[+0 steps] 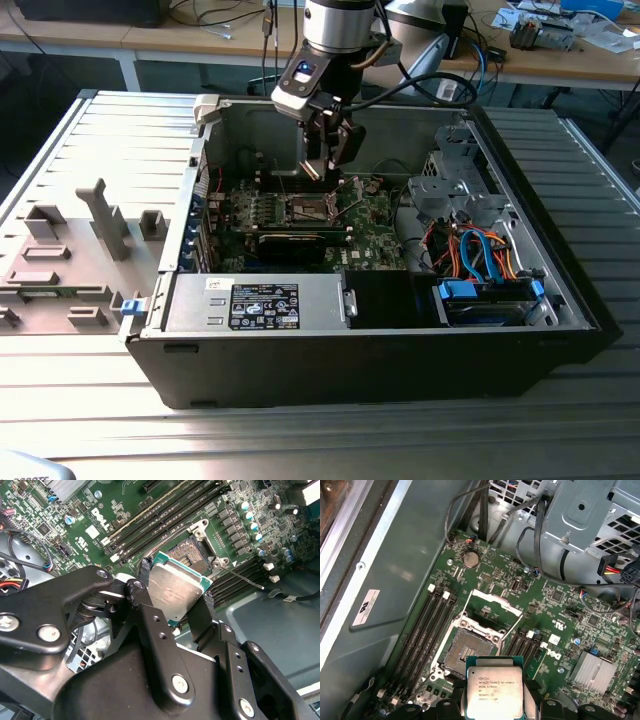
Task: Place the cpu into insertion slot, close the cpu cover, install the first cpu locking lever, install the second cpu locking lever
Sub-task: 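Place the cpu into insertion slot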
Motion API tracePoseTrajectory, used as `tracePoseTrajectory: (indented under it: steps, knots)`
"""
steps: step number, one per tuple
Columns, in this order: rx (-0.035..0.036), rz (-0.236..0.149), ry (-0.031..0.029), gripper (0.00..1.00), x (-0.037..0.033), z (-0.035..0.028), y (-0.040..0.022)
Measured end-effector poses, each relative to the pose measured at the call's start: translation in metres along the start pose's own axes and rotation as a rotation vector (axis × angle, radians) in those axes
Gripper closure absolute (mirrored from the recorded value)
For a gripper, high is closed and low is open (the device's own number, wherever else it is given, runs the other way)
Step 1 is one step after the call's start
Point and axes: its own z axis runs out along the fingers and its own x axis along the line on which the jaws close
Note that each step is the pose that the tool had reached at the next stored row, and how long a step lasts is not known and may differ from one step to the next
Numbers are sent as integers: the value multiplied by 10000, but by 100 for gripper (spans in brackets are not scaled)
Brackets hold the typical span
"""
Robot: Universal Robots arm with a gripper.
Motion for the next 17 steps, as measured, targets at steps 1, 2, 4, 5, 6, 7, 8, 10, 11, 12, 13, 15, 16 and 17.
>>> tracePoseTrajectory:
  steps: [1,2,4,5,6,7,8,10,11,12,13,15,16,17]
  knots:
    - [2,49,1,45,0,0,0]
    - [2,64,2,45,0,0,0]
    - [3,91,4,45,0,0,0]
    - [3,97,3,45,0,0,0]
    - [4,106,4,45,0,0,0]
    - [4,112,4,45,0,0,0]
    - [4,127,5,45,0,0,0]
    - [5,148,5,45,0,0,0]
    - [5,156,6,45,0,1,0]
    - [6,168,6,45,0,0,0]
    - [6,181,6,45,0,0,0]
    - [7,216,8,45,0,1,0]
    - [8,228,9,45,0,1,0]
    - [8,247,9,45,0,1,0]
